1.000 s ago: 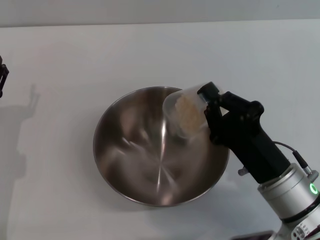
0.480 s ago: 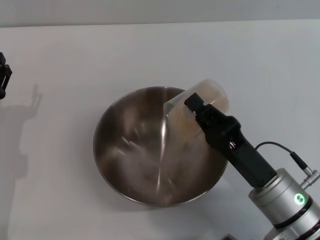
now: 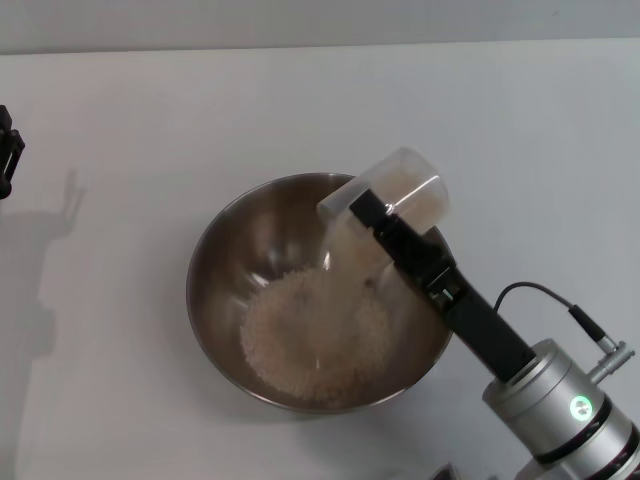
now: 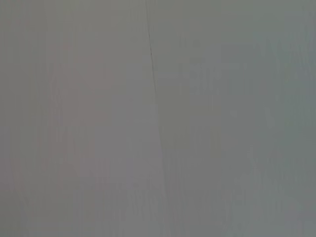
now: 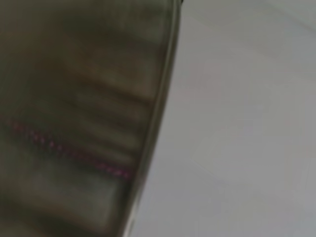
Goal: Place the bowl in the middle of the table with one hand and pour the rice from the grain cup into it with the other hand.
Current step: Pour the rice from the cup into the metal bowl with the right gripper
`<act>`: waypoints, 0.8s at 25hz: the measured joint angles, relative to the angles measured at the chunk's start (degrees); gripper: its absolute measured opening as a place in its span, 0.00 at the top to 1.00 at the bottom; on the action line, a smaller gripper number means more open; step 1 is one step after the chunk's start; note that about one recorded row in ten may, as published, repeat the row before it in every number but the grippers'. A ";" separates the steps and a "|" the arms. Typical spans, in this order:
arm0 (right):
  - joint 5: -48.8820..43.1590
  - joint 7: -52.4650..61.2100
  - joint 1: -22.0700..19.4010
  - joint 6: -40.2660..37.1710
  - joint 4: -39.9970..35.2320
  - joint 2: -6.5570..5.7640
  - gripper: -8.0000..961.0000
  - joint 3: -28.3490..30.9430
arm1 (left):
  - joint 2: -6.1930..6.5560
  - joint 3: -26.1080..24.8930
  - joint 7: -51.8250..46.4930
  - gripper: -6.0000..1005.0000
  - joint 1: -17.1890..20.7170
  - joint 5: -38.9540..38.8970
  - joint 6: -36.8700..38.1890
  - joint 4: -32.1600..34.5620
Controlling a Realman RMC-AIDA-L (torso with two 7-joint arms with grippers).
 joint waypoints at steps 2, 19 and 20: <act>-0.84 -2.60 -0.21 0.54 0.41 0.00 0.99 0.13 | 0.00 0.01 0.00 0.16 0.00 0.00 0.00 0.00; -4.26 -20.35 -0.28 3.84 1.68 0.00 0.99 0.60 | 0.00 0.20 0.00 0.16 0.00 0.00 0.01 -0.15; -4.27 -22.86 -0.09 4.40 1.56 0.00 0.99 0.66 | 0.00 0.19 0.00 0.16 0.00 0.00 0.01 -0.17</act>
